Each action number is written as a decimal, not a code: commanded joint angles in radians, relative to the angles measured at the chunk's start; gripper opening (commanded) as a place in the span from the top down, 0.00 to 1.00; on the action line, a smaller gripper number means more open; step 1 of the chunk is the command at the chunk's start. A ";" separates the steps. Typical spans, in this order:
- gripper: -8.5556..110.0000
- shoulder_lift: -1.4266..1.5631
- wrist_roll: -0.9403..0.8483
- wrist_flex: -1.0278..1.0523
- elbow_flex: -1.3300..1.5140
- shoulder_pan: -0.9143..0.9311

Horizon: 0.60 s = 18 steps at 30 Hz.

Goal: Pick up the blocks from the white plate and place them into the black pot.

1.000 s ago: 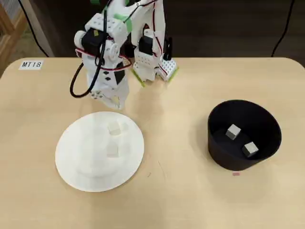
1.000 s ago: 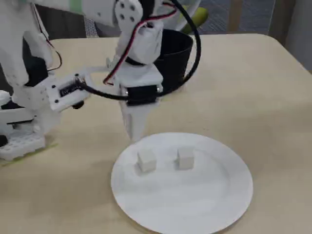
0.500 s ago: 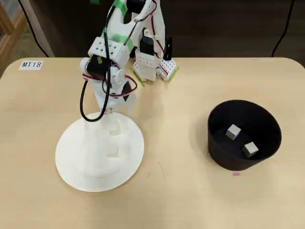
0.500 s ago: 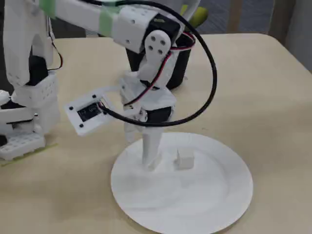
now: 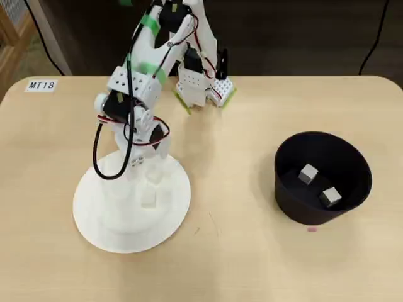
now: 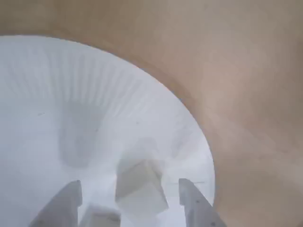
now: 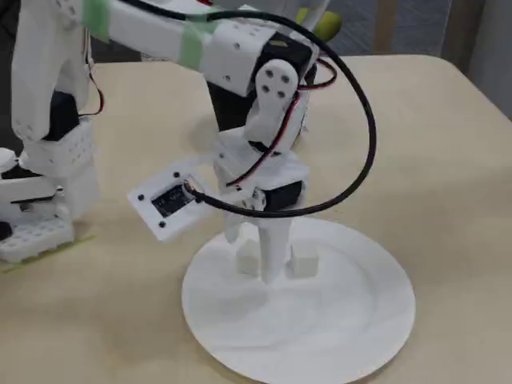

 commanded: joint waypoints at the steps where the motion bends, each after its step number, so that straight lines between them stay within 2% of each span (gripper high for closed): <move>1: 0.69 -0.009 0.038 -0.015 -0.063 -0.018; 4: 0.71 -0.048 0.060 -0.015 -0.114 -0.029; 11: 0.85 -0.081 0.051 -0.012 -0.120 -0.012; 18: 0.91 -0.083 0.021 -0.005 -0.135 0.018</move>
